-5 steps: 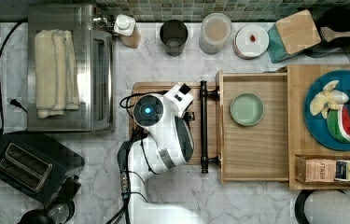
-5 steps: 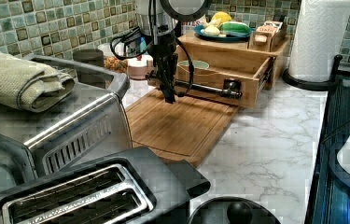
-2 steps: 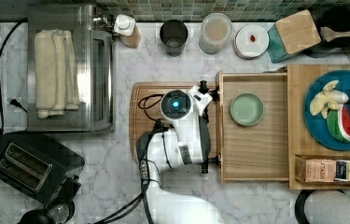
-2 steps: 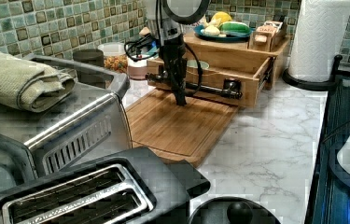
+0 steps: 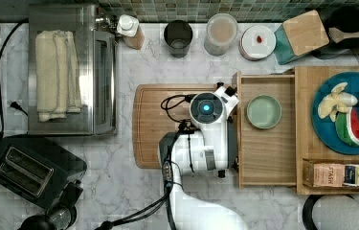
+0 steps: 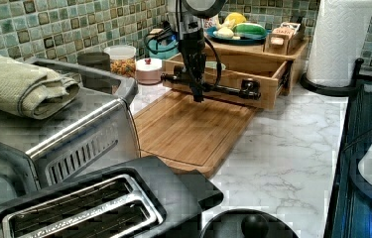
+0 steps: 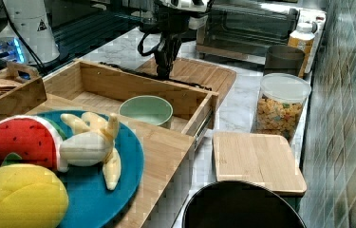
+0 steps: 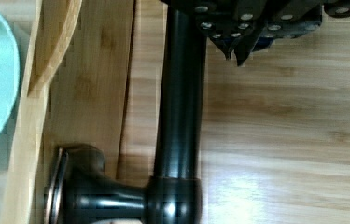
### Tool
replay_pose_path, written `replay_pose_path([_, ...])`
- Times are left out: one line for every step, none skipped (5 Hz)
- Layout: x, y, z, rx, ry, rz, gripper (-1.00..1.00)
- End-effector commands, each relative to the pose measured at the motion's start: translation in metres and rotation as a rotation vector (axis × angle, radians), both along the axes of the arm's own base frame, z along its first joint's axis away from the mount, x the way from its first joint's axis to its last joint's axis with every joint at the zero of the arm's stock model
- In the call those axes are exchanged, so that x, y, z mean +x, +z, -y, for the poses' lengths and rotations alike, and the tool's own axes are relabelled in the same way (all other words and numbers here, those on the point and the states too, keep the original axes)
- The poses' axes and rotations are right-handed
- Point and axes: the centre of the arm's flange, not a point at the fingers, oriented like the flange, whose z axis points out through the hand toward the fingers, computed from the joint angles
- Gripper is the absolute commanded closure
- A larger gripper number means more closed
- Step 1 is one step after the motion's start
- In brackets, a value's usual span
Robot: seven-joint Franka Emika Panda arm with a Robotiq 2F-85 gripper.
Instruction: Close the drawer.
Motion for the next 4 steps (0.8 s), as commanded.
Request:
replay_pose_path([-0.001,0.084,0.190,-0.089,-0.054,0.163,1.00])
replay_pose_path([-0.010,0.095,0.238,-0.117,-0.080,0.175,1.00])
replay_pose_path([-0.012,0.088,0.292,-0.111,-0.054,0.215,1.00])
replay_pose_path([-0.012,0.094,0.337,-0.127,-0.040,0.219,1.00])
